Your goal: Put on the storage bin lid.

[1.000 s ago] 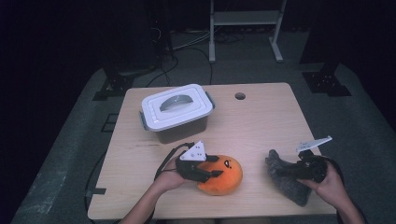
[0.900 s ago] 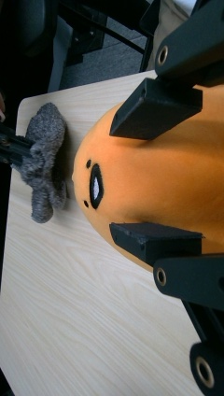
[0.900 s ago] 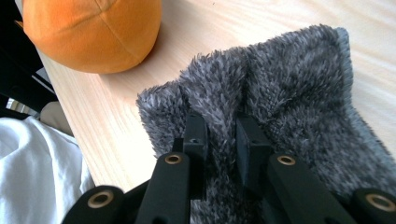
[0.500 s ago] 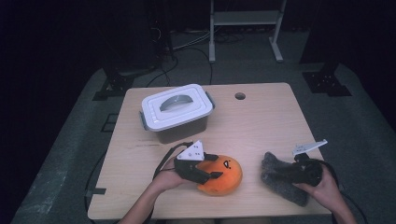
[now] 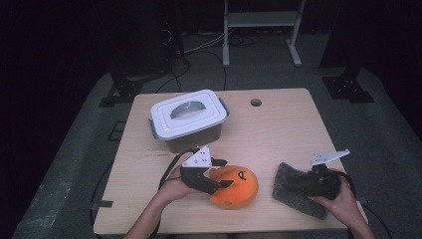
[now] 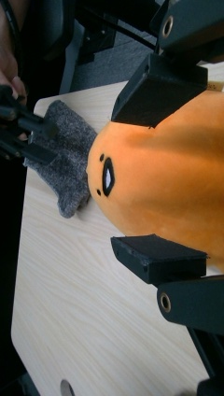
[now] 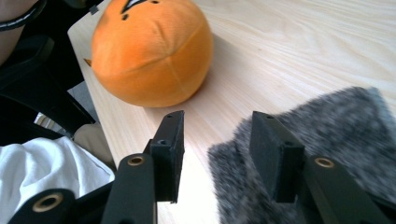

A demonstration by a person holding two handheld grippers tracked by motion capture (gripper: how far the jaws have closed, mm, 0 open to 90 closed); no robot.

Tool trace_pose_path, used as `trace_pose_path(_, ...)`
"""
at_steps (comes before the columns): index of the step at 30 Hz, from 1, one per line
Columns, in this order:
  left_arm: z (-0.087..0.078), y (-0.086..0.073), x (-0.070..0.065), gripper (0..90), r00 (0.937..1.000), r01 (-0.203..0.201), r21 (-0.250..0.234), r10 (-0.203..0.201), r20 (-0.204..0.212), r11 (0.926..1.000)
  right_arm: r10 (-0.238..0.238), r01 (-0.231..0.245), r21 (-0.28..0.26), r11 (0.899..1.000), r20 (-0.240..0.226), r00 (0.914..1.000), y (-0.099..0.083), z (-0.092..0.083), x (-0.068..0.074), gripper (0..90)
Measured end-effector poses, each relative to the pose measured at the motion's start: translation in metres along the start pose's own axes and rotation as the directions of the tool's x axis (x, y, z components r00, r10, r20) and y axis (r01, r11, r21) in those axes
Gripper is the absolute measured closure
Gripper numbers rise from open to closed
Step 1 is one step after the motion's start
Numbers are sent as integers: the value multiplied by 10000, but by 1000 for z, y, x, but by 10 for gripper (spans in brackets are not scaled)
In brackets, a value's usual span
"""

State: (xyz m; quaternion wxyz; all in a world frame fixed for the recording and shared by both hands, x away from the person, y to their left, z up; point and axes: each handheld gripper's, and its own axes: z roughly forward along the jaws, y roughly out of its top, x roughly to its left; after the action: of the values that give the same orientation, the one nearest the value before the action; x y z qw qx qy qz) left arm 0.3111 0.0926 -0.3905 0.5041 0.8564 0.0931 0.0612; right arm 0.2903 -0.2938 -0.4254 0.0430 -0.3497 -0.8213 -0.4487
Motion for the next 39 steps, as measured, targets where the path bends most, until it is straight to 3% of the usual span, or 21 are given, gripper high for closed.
trace_pose_path(5,-8,-1,4,305,9999,56,-177,-59,-159,9998,-232,230,-49,9997,-321,9992,4,7,9,512)
trace_pose_path(16,-32,-3,18,197,9958,308,-648,-362,-837,9974,-195,150,-438,9989,-1061,9942,3,14,14,446)
trace_pose_path(23,-43,-7,25,114,9918,492,-629,-562,-1146,9968,-313,234,-655,9976,-1230,9919,4,16,17,420)
trace_pose_path(39,-65,-14,42,96,9801,752,-1070,-933,-1754,9914,-367,269,-693,9972,-1447,9888,4,19,18,352)
